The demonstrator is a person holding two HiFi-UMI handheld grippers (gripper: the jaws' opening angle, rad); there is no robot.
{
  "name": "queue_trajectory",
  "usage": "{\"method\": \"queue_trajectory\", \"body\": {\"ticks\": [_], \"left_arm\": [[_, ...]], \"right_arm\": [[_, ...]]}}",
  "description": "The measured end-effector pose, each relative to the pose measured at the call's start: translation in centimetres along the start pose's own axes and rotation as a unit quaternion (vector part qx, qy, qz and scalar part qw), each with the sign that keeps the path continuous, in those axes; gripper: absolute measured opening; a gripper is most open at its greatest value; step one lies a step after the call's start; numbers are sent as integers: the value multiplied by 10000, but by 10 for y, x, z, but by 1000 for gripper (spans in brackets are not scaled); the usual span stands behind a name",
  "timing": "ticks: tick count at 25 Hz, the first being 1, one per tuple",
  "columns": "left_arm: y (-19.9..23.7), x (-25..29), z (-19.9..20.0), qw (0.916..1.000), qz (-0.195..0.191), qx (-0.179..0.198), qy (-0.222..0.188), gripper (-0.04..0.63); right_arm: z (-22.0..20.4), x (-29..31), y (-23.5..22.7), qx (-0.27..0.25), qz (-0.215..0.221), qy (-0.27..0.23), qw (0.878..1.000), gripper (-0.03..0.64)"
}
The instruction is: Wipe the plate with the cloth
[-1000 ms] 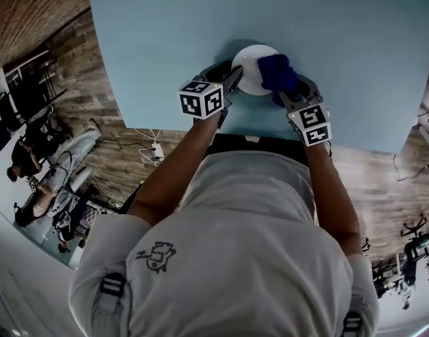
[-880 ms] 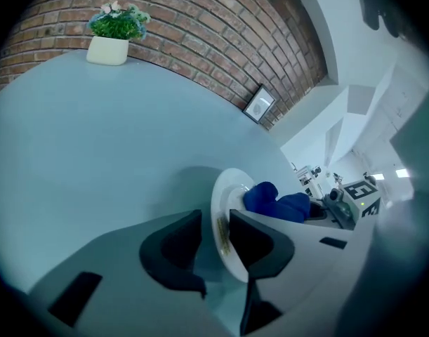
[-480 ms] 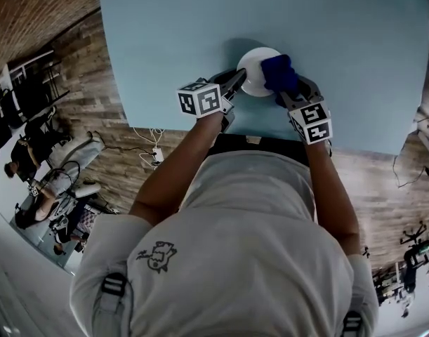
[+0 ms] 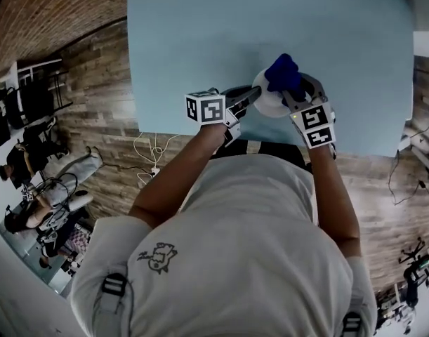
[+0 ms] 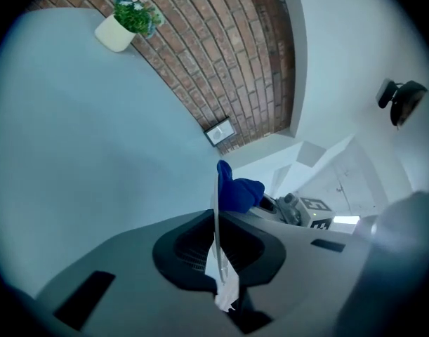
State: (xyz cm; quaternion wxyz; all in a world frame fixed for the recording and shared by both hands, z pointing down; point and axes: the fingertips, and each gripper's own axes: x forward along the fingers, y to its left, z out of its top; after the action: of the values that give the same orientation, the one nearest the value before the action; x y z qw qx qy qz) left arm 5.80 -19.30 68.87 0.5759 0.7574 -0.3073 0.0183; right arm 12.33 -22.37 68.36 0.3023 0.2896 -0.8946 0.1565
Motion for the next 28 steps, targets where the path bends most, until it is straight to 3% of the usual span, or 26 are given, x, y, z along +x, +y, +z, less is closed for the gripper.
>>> {"method": "queue_trajectory", "body": {"ticks": [3,8,15,17,23,28], "left_arm": [[-22,-20,13,9994,-289,167,-119,17],[-52,-53,44,9961,-628,424,-442,15],[-88,-120,96,9865,-1063,445,-1163,17],[-96,-142,99,9862,-1032,553,-1173,17],[-120,-176,100,9814,-1251,1070,-988,18],[-143,-182,75,9759,-1501,1474,-576,18]], "right_arm": [[43,-7,32,-501,59,-224,9985,137],[94,-23,84,-350,306,-631,9969,135],[123,-43,145,-874,229,-402,9951,136],[127,-56,148,-745,44,-321,9967,135],[141,-94,100,-631,-1036,-348,9920,137],[191,-120,101,-986,-1504,-714,9811,136]]}}
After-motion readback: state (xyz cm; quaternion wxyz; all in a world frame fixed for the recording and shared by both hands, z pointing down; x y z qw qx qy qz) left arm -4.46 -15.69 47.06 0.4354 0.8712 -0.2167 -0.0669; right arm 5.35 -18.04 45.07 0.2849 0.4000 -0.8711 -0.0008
